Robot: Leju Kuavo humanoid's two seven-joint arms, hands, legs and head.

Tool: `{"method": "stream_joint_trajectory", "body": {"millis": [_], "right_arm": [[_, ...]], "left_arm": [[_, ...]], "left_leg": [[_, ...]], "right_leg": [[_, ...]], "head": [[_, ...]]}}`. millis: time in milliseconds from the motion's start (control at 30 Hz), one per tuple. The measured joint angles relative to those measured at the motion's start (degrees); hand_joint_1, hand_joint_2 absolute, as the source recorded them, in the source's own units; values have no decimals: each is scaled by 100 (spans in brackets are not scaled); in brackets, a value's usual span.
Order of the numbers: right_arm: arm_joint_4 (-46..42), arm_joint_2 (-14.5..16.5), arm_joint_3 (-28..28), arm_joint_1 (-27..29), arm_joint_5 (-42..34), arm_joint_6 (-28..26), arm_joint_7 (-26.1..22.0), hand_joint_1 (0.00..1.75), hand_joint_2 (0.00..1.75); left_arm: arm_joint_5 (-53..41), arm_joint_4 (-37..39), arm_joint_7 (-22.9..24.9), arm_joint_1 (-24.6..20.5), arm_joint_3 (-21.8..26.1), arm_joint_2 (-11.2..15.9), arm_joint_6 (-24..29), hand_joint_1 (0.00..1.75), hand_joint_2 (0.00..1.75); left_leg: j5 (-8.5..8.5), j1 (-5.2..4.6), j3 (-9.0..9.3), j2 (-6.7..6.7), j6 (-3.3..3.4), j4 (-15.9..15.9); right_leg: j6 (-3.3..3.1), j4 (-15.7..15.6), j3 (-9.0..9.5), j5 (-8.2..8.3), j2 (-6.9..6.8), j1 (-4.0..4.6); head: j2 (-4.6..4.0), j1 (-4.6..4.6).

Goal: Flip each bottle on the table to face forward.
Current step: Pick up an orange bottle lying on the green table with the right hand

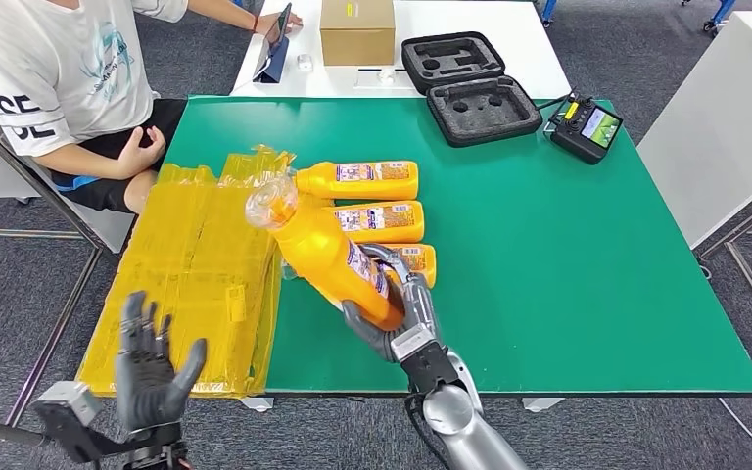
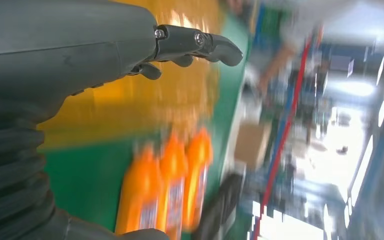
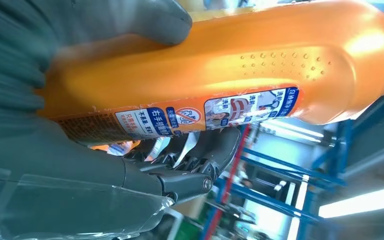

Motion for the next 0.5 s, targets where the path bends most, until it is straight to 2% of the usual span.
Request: {"method": "stream_joint_trajectory", "body": {"millis": [100,233,500], "right_arm": [[416,164,67,-10,-131,115,-8,175,175],[962,365,239,-42,-187,215,-11,175,175],[1660,600,469,-158,-127,363,-22,175,175]], "left_arm": [[135,119,107,-200,-510,125,-321,0,175],[228,281,162,-427,-1086,282,-418,0,175],[253,499,219,-671,-1510,465,-450,0,175]], "left_leg": [[0,0,0,-1,0,0],[0,1,-1,0,-1,0],[0,0,-2,-1,-1,-1]], "right_leg": [[0,1,0,0,0,0],[0,1,0,0,1,1],[0,1,-2,0,1,0]], "head": [[0,0],[0,0],[0,1]]}}
